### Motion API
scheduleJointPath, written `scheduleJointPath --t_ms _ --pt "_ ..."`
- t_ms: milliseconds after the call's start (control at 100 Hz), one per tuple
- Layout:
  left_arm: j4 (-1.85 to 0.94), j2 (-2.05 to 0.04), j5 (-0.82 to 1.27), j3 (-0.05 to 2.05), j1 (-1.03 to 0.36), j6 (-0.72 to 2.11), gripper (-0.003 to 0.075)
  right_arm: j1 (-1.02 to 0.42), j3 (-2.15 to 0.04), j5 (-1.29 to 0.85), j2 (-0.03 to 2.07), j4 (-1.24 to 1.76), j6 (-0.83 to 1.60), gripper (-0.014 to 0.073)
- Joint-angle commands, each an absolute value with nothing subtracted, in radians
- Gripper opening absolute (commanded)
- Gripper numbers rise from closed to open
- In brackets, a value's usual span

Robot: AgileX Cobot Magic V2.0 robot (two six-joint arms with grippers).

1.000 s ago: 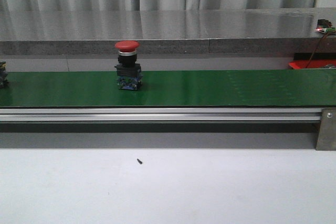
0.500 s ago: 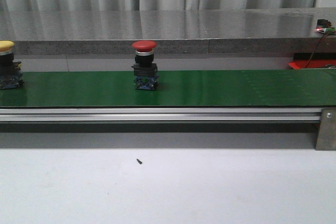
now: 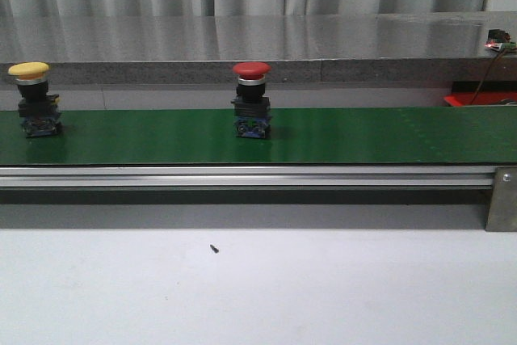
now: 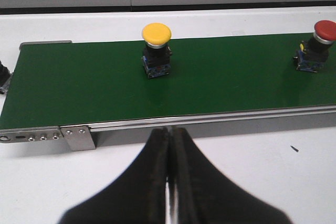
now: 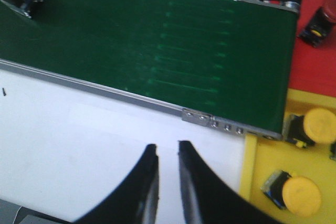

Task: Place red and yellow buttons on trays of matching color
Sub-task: 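Lower the right gripper onto the red button at the belt end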

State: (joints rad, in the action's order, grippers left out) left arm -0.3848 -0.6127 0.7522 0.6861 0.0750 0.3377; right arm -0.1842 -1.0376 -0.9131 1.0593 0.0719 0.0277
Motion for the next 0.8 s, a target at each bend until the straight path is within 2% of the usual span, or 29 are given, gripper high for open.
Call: scheduleJointPath --t_ms 0,80,180,540,790 --pt "-0.407 -0.613 0.683 0.711 0.069 0.333 -0.002 -0.215 -1.122 -0.873 1.12 0.081 0.037 0.0307" --pt "-0.407 -0.613 0.683 0.711 0.069 0.333 -0.002 -0.244 -1.186 -0.877 1.202 0.081 0.037 0.0473" --pt "-0.407 -0.613 0.683 0.711 0.069 0.333 -0.002 -0.278 -1.268 -0.898 1.295 0.081 0.04 0.0568" --pt "-0.407 -0.613 0.683 0.711 0.069 0.333 -0.002 -0.4 -1.618 -1.085 1.631 0.112 0.392 0.057" --pt "-0.407 -0.613 0.683 0.711 0.069 0.333 -0.002 -0.402 -1.724 -1.096 1.766 0.139 0.528 0.057"
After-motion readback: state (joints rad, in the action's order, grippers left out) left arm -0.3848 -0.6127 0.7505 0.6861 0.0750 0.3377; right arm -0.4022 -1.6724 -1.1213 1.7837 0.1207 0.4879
